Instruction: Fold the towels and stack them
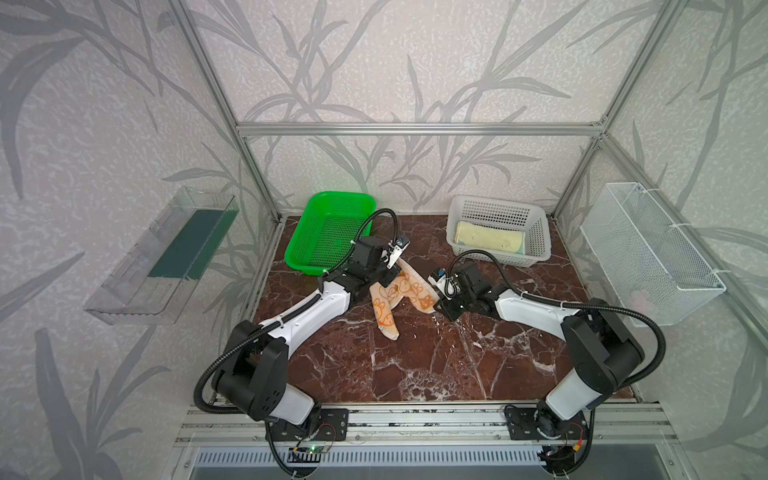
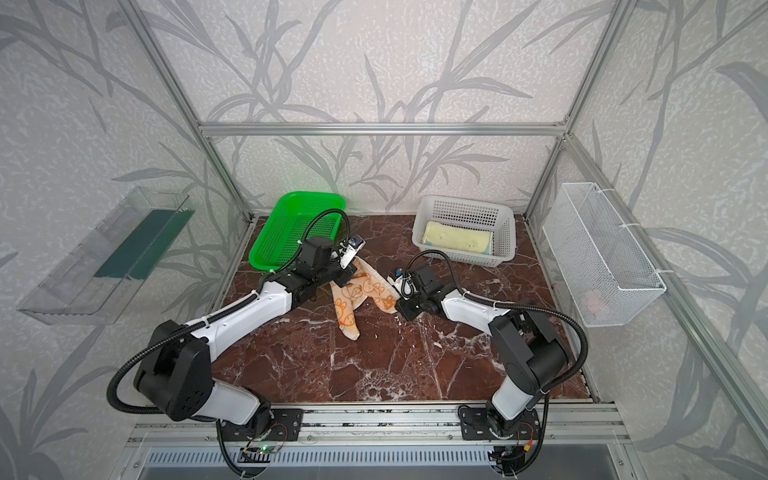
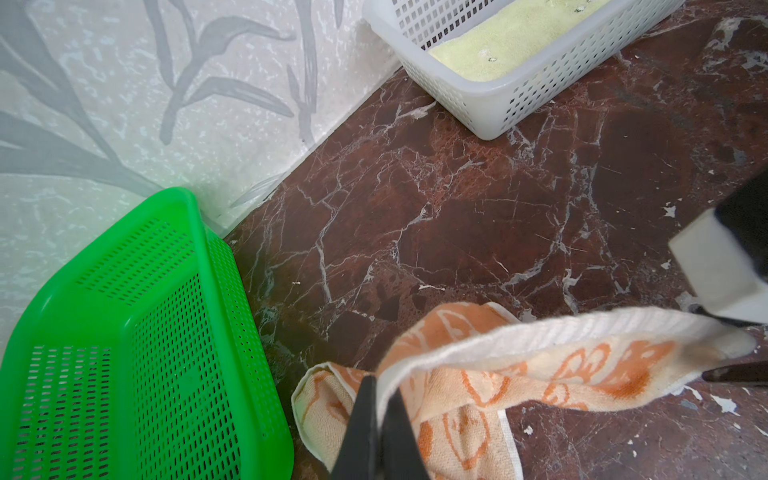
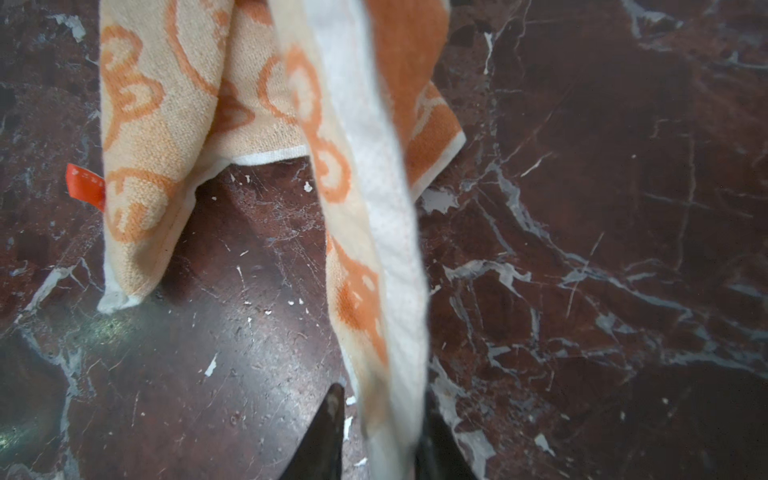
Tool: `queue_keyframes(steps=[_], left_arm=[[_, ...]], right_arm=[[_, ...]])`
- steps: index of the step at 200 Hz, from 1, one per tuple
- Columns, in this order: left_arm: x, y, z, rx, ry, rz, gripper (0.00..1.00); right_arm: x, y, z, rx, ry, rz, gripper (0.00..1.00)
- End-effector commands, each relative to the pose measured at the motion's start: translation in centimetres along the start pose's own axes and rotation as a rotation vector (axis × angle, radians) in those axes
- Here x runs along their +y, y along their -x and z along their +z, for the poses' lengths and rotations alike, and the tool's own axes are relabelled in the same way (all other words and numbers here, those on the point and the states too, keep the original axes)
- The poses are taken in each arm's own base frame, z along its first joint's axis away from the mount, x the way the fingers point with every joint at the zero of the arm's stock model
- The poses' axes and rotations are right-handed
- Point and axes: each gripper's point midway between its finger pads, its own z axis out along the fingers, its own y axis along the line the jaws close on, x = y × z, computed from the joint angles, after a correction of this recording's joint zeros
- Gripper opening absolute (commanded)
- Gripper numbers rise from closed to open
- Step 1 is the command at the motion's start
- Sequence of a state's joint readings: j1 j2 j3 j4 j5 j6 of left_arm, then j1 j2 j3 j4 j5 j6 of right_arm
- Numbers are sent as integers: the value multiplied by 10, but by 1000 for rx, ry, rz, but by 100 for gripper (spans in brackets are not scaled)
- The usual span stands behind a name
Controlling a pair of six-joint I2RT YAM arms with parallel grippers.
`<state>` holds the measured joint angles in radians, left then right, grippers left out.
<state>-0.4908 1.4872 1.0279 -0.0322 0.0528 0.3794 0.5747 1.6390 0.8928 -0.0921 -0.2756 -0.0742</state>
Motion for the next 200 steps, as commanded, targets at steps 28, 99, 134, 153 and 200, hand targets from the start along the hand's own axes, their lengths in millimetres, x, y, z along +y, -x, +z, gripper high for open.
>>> queue_keyframes(steps=[28,99,134,153,200], left_arm=[[4,10,-3,-11,14,-6,0],[5,10,-4,-12,19,-6,0],[6,10,-4,-11,23,-5,0],[6,10,-4,-10,23,-5,0],[7,8,-5,-6,26,-8,0]], right_arm=[[0,13,-13,-70,20,25,24],[0,7,-3,-45,64,55,18],[-2,2,2,-27,64,68,18],[-4,0,3,-25,62,75,17],[-6,2,0,-38,65,86,8]])
